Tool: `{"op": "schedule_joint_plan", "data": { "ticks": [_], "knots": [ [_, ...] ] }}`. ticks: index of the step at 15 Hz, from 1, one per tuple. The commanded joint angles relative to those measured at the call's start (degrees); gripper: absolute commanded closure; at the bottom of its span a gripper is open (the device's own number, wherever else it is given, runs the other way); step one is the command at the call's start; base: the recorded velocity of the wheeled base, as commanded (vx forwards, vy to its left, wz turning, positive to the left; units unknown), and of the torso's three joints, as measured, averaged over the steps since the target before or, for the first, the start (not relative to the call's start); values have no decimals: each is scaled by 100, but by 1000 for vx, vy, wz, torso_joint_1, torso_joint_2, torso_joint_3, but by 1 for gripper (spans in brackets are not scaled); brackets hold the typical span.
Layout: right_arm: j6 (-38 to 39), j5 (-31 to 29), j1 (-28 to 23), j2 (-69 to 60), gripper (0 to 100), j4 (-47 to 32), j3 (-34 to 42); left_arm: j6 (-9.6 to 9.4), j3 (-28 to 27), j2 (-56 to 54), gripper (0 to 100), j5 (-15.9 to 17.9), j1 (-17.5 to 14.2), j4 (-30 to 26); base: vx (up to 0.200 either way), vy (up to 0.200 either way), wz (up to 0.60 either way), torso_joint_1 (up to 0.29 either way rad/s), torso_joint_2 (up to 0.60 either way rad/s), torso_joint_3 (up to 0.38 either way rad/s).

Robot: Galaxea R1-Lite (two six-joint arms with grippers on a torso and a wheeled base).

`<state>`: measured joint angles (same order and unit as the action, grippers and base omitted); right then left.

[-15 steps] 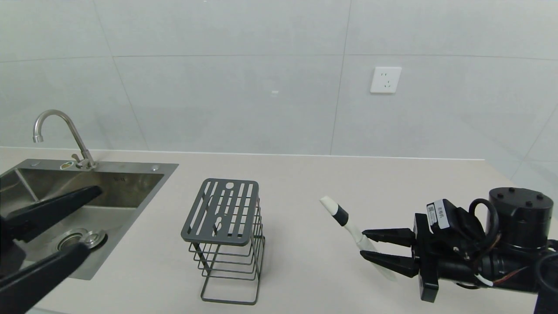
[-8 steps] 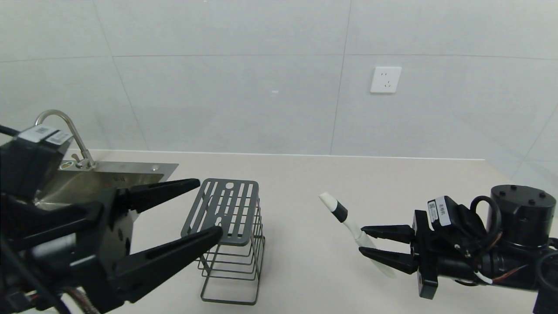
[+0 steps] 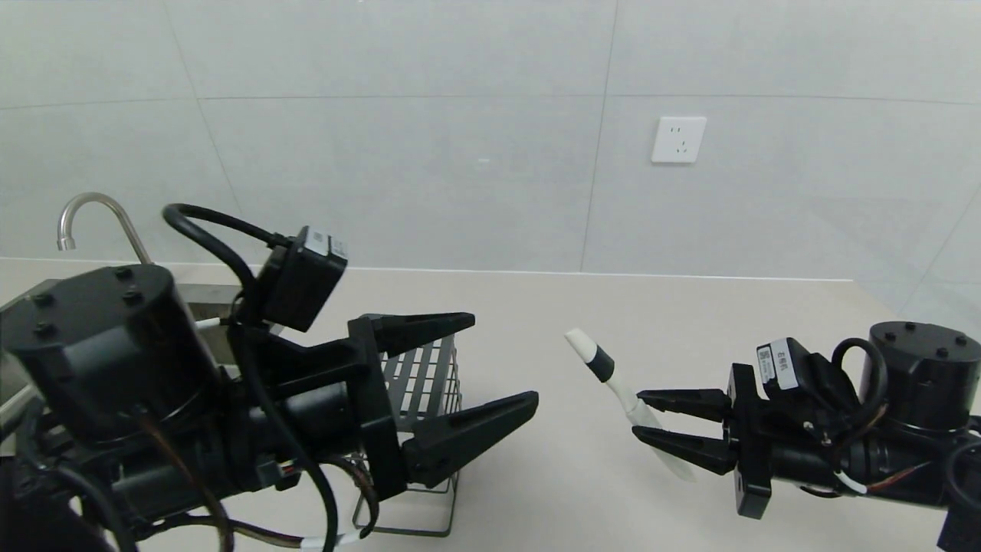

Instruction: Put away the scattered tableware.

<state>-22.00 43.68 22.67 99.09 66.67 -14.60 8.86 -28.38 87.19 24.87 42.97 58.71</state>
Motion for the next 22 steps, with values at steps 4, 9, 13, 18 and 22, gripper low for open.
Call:
{"op": "schedule_joint_plan", "data": {
  "ticks": [4,9,13,18,22],
  "knots": [
    [170,0,-9,-47,100,171,-183,19,-484,1178,0,-123,326,598,0,0,0,0,0,0],
    [214,0,-9,-65,100,285,-183,37,-897,1846,0,-386,423,1099,0,0,0,0,0,0],
    [267,0,44,-65,100,294,-192,37,-1152,2180,0,-439,431,1503,0,0,0,0,0,0],
    [460,0,193,-47,100,373,-429,327,-1354,2584,0,-457,546,2215,0,0,0,0,0,0],
    [961,0,246,6,100,760,-482,476,-1407,2821,0,-518,546,2707,0,0,0,0,0,0]
  ]
}}
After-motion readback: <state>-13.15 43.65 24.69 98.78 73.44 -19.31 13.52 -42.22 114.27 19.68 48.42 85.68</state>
